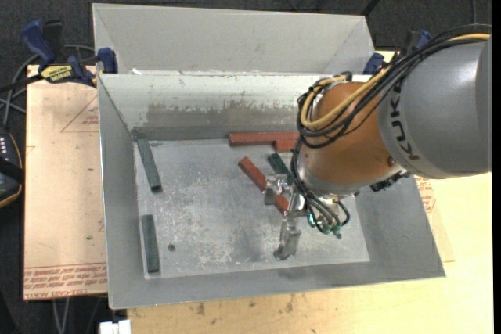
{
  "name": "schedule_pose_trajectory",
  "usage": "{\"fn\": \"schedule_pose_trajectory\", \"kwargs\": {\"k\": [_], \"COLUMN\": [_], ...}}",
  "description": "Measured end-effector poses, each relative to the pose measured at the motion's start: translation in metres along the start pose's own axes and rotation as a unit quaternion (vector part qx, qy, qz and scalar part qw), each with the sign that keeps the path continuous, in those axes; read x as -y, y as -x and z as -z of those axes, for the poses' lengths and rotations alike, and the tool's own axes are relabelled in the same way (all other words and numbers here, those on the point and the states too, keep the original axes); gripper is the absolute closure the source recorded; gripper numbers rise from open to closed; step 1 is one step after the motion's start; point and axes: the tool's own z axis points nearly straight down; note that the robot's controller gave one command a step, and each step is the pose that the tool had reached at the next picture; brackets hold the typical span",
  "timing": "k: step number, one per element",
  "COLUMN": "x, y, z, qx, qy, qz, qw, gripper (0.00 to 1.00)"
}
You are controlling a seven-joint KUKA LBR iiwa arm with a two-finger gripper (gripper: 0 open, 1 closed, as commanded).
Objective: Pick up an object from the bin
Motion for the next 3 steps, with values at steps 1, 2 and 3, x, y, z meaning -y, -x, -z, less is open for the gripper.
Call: {"fn": "schedule_pose_trajectory", "kwargs": {"k": [1,2,3], "x": [0.069,0.022,0.043], "y": [0.048,0.043,0.058], "z": [-0.058,-0.028,-0.029], "qx": [0.0068,0.0057,0.0055], "qy": [0.0,0.002,0.001], "qz": [-0.141,-0.156,-0.199], "qw": [0.9899,0.9877,0.98], "gripper": [0.0,0.0,0.0]}}
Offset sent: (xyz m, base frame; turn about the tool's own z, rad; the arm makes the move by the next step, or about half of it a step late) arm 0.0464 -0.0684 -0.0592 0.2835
